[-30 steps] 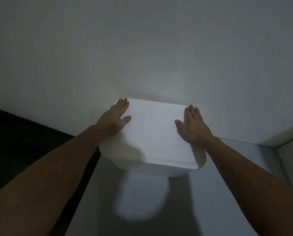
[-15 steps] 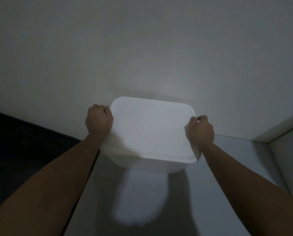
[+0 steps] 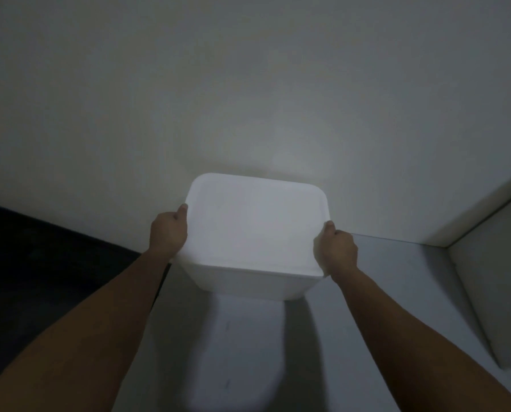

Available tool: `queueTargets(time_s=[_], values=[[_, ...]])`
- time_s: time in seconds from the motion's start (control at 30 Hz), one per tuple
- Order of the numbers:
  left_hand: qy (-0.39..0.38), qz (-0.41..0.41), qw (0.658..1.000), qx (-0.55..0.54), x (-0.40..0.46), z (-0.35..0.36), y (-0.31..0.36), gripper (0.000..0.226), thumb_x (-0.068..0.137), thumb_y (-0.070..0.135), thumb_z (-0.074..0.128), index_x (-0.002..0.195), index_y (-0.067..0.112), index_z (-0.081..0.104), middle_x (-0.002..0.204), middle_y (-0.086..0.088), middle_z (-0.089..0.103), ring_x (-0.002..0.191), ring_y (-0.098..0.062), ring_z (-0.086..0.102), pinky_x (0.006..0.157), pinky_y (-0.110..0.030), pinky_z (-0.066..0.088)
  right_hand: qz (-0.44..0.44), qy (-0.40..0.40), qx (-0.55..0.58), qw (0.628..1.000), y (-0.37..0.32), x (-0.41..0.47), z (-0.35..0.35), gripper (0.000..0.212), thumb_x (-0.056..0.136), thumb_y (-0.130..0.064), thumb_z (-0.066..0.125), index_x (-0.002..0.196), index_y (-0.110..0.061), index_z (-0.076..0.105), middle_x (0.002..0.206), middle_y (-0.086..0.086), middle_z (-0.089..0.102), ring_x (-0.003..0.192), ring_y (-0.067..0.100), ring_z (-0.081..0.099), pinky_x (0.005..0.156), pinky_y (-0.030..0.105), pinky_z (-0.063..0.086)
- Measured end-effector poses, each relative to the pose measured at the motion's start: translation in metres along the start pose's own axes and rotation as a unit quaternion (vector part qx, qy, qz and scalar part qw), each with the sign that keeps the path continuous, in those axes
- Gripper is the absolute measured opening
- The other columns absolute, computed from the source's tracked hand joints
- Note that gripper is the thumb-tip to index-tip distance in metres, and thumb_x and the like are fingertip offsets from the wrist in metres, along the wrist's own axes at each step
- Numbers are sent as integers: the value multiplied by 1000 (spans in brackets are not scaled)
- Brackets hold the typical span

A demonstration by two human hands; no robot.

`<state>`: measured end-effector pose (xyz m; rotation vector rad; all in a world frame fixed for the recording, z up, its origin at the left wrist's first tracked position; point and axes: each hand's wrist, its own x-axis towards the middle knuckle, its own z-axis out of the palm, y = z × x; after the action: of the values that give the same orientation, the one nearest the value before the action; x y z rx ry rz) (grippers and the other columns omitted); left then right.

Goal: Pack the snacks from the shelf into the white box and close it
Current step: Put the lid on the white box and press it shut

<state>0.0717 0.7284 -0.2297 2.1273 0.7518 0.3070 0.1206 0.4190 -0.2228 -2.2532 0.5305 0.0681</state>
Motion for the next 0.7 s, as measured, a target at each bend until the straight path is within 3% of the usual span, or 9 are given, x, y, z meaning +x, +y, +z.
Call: queueTargets(time_s=[0.17,0.4,0.5,0.6,0.63,0.7], values=[[17,25,999,26,0,-2,3,64,100,39,37,46,6,40,54,-11,47,62,-28,50,65,-32,38,-11,2,-44,999,-4,-6,1,54,100,-38,24,117,-2,61,119,26,61,112,42,56,95,39,43],[60,51,996,45,1,1,0,61,97,39,44,48,4,43,54,-15,50,62,-35,57,59,-34,41,3,41,8,999,0,-9,-3,58,100,-41,29,113,4,63,117,27,63,110,40,58,93,39,43],[91,63,990,89,2,2,3,46,95,38,47,75,-1,63,78,-22,65,79,-39,63,69,-40,50,-41,57,-4,998,2,-20,-6,44,98,-33,38,132,-6,49,121,24,61,112,39,57,93,40,43],[141,290,927,190,-10,8,6,46,94,41,45,103,2,68,104,-20,68,95,-38,64,81,-45,51,-155,73,-92,981,13,-36,-5,45,94,-35,45,133,-12,43,130,20,51,113,39,52,91,44,44],[117,366,902,195,-20,11,8,53,93,49,45,110,4,67,116,-19,66,105,-36,62,88,-45,49,-187,75,-117,972,17,-41,-5,47,93,-39,46,131,-12,44,136,18,45,116,39,49,91,46,44],[-61,409,883,221,-44,16,11,89,80,77,39,140,11,46,151,-11,37,140,-25,36,113,-47,29,-239,36,-178,954,23,-50,-6,62,90,-58,43,132,-13,41,146,18,35,126,42,41,97,51,43]])
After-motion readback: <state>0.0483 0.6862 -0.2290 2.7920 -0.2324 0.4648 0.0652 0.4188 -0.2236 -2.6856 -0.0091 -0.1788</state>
